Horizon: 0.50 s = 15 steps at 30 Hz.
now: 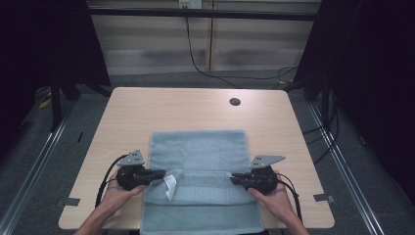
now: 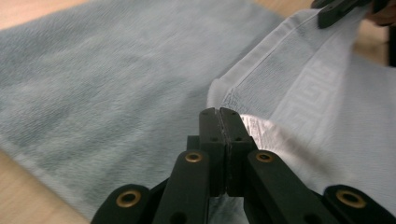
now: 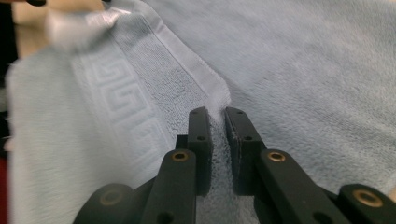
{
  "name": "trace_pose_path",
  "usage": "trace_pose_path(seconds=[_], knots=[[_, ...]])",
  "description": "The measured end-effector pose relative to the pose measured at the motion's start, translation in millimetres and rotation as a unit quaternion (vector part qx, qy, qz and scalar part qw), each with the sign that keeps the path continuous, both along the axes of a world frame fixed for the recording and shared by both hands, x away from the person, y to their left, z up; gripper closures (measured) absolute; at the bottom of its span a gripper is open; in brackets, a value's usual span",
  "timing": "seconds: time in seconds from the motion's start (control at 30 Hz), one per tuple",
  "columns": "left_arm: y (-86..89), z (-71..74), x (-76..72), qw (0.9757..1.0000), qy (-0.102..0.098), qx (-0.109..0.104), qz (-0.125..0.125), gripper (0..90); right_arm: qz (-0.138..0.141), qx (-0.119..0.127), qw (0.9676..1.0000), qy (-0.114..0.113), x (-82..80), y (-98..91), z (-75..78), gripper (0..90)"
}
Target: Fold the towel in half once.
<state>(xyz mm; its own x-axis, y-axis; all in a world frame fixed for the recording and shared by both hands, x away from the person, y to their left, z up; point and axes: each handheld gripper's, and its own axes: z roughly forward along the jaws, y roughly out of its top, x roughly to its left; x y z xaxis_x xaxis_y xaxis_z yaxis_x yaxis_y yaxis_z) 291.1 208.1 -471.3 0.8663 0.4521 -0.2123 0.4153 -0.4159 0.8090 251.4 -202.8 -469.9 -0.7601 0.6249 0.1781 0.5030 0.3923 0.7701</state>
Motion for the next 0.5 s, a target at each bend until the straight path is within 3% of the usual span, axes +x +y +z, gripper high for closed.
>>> trace_pose_path(seconds=[0.17, 0.2, 0.27, 0.4, 0.5], knots=[[4.4, 8.8, -15.9, 0.9996, -0.004, -0.024, -0.013, 89.1, 0.012, 0.013, 0.9998, -0.008, -21.3, -1.7, 9.3, 79.7], [7.9, 12.7, -25.9, 0.9991, -0.006, -0.033, -0.025, 89.1, 0.017, 0.016, 0.9997, -0.009, -35.4, -1.6, 10.0, 79.3], [9.7, 14.0, -31.8, 0.999, -0.005, -0.036, -0.027, 89.0, 0.02, 0.019, 0.9996, -0.009, -40.1, -1.8, 10.1, 78.6], [18.0, 11.5, -55.9, 0.998, 0.002, -0.045, -0.044, 88.8, 0.02, 0.021, 0.9995, -0.014, -69.6, -8.6, 15.7, 72.9], [20.0, 12.4, -65.4, 0.9974, 0.005, -0.048, -0.054, 88.7, 0.007, 0.029, 0.9994, -0.017, -75.8, -15.8, 18.9, 67.7]])
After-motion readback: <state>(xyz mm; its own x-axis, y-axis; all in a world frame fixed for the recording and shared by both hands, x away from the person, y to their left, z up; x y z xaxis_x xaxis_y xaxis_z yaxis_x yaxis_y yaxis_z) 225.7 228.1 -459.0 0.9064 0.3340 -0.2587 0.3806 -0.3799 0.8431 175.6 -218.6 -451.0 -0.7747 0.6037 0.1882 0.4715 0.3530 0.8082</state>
